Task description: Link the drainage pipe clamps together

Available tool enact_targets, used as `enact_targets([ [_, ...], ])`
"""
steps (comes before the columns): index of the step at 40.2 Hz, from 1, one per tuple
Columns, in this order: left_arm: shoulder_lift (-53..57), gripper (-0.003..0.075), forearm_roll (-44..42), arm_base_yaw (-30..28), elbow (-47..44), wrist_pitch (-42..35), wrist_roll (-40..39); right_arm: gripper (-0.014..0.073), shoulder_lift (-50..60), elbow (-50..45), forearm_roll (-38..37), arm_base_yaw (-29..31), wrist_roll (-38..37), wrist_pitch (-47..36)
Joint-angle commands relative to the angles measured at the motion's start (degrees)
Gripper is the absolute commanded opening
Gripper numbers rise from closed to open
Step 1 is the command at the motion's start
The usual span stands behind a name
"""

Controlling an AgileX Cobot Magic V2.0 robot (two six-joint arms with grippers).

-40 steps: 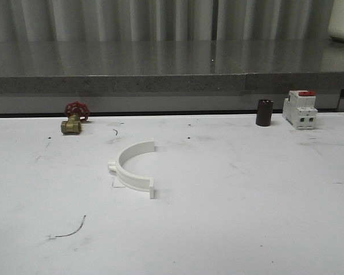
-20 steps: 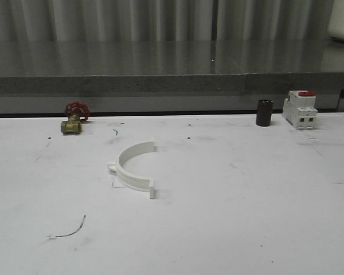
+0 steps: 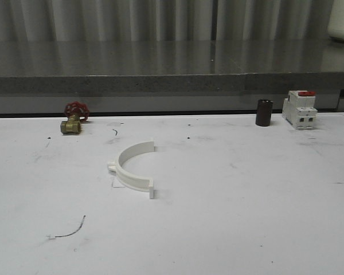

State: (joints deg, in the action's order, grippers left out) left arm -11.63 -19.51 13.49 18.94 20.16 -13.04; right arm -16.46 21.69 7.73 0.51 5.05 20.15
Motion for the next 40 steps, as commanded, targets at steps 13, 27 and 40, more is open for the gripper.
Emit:
enact_targets([
  [13, -0.5, -0.002, -0.5, -0.1, 1.6, -4.6, 0.0, 0.0592, -0.9, 1.9, 0.1, 0.0, -0.1, -4.3],
  [27, -0.5, -0.002, -0.5, -0.1, 1.6, -4.6, 0.0, 0.0592, -0.9, 1.9, 0.1, 0.0, -0.1, -4.8],
  [40, -0.5, -0.002, -0.5, -0.1, 1.6, -4.6, 0.0, 0.0592, -0.9, 1.9, 0.1, 0.0, -0.1, -5.3],
])
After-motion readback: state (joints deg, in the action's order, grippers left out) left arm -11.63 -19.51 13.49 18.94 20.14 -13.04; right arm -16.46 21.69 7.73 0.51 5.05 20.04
